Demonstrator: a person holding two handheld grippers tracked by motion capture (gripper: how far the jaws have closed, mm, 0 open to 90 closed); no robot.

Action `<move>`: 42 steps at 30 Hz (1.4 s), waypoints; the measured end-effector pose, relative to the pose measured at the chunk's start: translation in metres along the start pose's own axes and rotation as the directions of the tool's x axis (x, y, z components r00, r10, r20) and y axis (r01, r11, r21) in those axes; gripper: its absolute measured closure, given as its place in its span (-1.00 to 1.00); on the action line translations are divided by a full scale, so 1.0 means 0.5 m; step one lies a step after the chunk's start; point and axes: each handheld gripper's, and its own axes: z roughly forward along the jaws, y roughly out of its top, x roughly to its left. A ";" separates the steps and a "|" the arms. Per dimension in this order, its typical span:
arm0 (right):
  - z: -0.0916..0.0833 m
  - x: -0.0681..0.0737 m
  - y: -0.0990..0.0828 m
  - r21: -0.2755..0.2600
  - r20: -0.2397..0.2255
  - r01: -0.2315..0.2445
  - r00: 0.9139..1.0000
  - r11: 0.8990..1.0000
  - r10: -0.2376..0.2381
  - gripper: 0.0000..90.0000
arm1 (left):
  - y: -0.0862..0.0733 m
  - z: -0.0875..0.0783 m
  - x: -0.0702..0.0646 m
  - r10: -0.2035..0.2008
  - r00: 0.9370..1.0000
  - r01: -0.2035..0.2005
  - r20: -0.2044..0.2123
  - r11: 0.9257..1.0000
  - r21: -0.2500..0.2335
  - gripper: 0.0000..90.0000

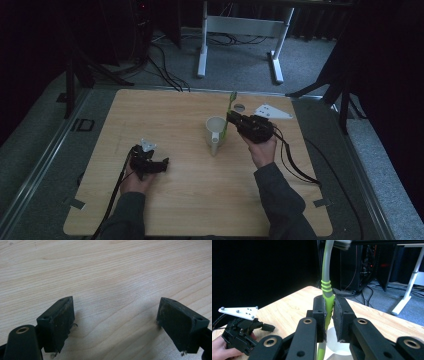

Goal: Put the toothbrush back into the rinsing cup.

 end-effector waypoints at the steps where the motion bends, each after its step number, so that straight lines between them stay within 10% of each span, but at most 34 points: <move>1: 0.000 0.000 0.000 -0.001 -0.001 -0.001 1.000 1.000 0.001 0.79 | 0.000 0.000 0.000 0.000 1.000 0.000 0.000 1.000 0.000 -0.67; 42: 0.031 0.019 0.002 -0.002 -0.006 0.018 1.000 1.000 -0.018 0.79 | 0.000 0.000 0.000 0.000 1.000 0.000 0.000 1.000 0.000 -0.67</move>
